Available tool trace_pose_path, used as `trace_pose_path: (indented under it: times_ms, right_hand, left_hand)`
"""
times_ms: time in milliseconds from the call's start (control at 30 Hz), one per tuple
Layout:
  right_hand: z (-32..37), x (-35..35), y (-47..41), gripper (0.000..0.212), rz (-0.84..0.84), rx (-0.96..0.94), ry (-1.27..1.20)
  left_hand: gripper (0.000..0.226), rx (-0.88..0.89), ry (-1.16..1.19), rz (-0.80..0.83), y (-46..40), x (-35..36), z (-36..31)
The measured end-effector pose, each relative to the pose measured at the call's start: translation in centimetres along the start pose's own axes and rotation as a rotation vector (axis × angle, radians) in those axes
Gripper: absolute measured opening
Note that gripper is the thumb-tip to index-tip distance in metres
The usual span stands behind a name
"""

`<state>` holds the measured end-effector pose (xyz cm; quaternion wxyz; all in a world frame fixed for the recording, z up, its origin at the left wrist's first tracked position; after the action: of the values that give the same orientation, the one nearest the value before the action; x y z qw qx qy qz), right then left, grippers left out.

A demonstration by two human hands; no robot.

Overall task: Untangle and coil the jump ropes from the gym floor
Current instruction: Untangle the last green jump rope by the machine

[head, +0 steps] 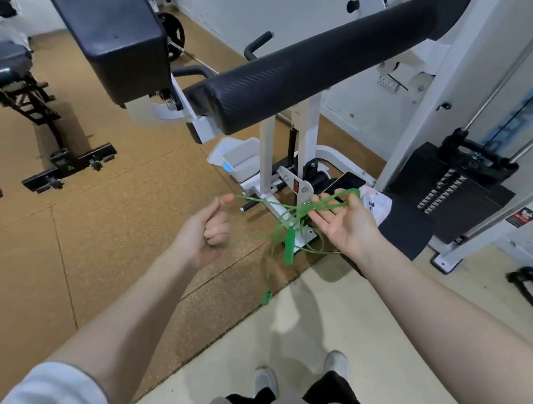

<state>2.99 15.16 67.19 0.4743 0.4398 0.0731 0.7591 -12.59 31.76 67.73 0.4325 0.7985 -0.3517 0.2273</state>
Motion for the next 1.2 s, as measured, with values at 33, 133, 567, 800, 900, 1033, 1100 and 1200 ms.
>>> trace_pose_path:
  times_ms: [33, 133, 567, 800, 900, 1033, 1100, 1200]
  right_hand:
    - [-0.1, -0.1, 0.0, 0.044, -0.058, 0.012, -0.099]
    - [0.3, -0.6, 0.2, 0.066, -0.138, 0.063, -0.108]
    - [2.1, 1.4, 0.4, 0.118, 0.048, 0.142, 0.022]
    - [1.7, 3.3, 0.9, 0.110, 0.058, 0.169, 0.025]
    - [0.8, 4.9, 1.1, 0.106, 0.032, 0.250, 0.064]
    - [-0.2, 7.2, 1.4, 0.107, 0.066, 0.287, 0.109]
    - [-0.6, 8.1, 1.4, 0.109, 0.111, 0.293, 0.112]
    - [-0.9, 9.2, 1.7, 0.109, 0.149, 0.309, 0.098]
  left_hand:
    - [0.025, -0.034, -0.147, 0.038, 0.1, -0.1, 0.1]
    - [0.034, -0.177, -0.710, 0.091, 0.3, -1.6, 0.1]
    - [0.098, -0.128, -2.015, -0.280, -1.9, -6.7, -2.5]
    - [0.059, -0.041, -0.942, -0.401, -1.7, -8.9, -2.9]
    - [0.081, 0.052, -0.834, -0.315, -2.2, -7.1, -3.5]
    - [0.072, 0.197, -1.056, -0.254, -1.6, -2.7, -3.9]
    - [0.060, 0.388, -1.296, -0.293, -0.2, 0.2, -4.8]
    - [0.040, 0.607, -1.733, -0.337, 2.0, 3.6, -5.4]
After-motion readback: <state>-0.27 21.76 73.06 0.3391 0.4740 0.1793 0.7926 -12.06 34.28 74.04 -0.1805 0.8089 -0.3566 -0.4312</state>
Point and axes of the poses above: each hand's wrist, its own y-axis away from the middle knuckle, its own x-axis out of the palm, z = x × y, the point moved 8 cm from there along -y, towards the middle knuckle, and after that the axes turned 4 degrees about y, right-handed, at the moved point
